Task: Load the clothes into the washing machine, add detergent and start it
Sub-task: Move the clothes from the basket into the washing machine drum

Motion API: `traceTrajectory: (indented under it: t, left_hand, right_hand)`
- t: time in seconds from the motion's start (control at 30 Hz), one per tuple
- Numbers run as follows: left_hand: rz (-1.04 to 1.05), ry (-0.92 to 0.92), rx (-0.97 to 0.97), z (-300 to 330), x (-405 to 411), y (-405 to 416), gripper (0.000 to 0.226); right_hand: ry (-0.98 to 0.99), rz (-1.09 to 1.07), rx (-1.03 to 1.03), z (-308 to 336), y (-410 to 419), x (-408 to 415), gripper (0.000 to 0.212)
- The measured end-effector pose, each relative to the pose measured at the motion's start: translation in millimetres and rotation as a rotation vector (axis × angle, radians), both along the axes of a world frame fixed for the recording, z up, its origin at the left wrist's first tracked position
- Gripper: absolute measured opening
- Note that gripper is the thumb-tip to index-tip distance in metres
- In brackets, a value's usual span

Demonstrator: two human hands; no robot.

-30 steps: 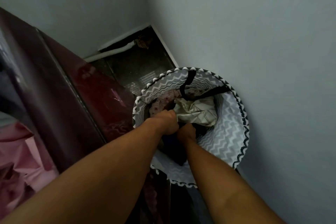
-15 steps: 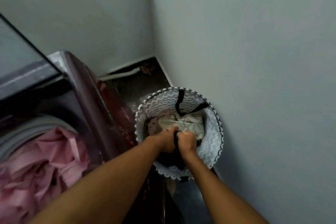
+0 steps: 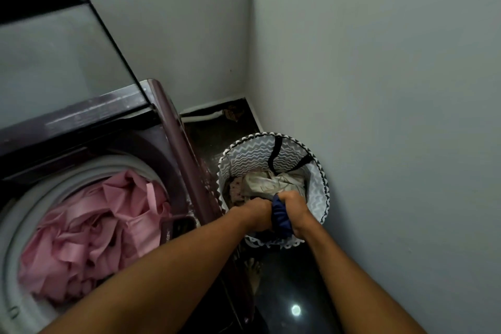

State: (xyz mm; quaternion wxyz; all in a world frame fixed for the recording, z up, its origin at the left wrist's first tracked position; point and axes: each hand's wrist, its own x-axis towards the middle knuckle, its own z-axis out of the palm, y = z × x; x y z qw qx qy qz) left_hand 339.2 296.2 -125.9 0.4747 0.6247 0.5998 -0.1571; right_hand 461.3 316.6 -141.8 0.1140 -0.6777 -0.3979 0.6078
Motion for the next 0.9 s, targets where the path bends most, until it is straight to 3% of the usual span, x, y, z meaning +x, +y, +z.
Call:
traceTrajectory:
  t: [0.1,0.27,0.4,0.57,0.7,0.8,0.9]
  left_hand:
    - [0.090,-0.087,-0.003,10,-3,-6,0.031]
    - [0.174,-0.045,0.096,33,-9,-16,0.028]
    - [0.268,-0.063,0.109,45,-18,-18,0.027]
    - [0.400,-0.019,0.068,56,-26,-9,0.026]
    - [0.495,-0.002,0.047,48,-26,2,0.024]
    - [0.482,0.002,0.054,38,-24,12,0.019]
    - [0.531,0.005,0.078,33,-28,18,0.021]
  right_hand:
    - [0.031,0.068,-0.080,21,3,0,0.044]
    - [0.074,0.097,-0.229,36,17,-10,0.029]
    - [0.004,0.226,-0.125,26,26,-35,0.038]
    - [-0.341,0.153,0.064,-29,23,-33,0.035]
    - [-0.477,0.509,0.135,-50,-10,1,0.021]
    - [-0.419,0.665,0.108,-69,-23,12,0.031]
    - [-0.348,0.619,0.040,-84,-19,11,0.053]
